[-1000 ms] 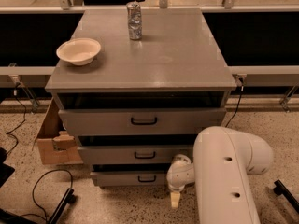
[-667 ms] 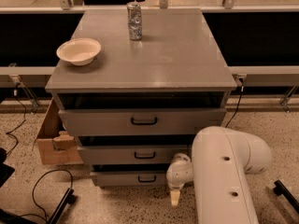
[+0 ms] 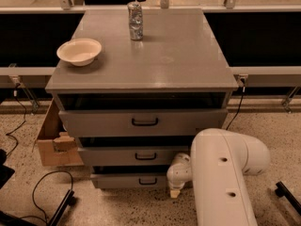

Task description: Open bottom drawer

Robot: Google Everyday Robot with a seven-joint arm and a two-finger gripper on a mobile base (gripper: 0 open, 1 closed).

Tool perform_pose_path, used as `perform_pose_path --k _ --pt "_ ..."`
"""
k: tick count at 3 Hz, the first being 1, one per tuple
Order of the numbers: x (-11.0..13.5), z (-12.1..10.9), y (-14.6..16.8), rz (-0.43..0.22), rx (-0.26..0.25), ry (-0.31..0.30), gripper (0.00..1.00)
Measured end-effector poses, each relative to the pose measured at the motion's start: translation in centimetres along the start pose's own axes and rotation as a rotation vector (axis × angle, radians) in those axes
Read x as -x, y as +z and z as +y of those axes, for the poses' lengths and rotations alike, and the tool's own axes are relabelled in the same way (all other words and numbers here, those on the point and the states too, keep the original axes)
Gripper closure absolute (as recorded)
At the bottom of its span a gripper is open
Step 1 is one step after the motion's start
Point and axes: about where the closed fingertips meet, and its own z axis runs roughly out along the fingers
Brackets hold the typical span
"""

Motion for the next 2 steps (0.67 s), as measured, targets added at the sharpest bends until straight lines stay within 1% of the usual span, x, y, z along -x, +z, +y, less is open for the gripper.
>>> perform_pose_path --k 1,2 --pt "-0.90 1.79 -2.08 0.018 -0.008 0.042 0.69" --pt "-1.17 2.57 -2.54 0.018 -0.010 0.053 0.90"
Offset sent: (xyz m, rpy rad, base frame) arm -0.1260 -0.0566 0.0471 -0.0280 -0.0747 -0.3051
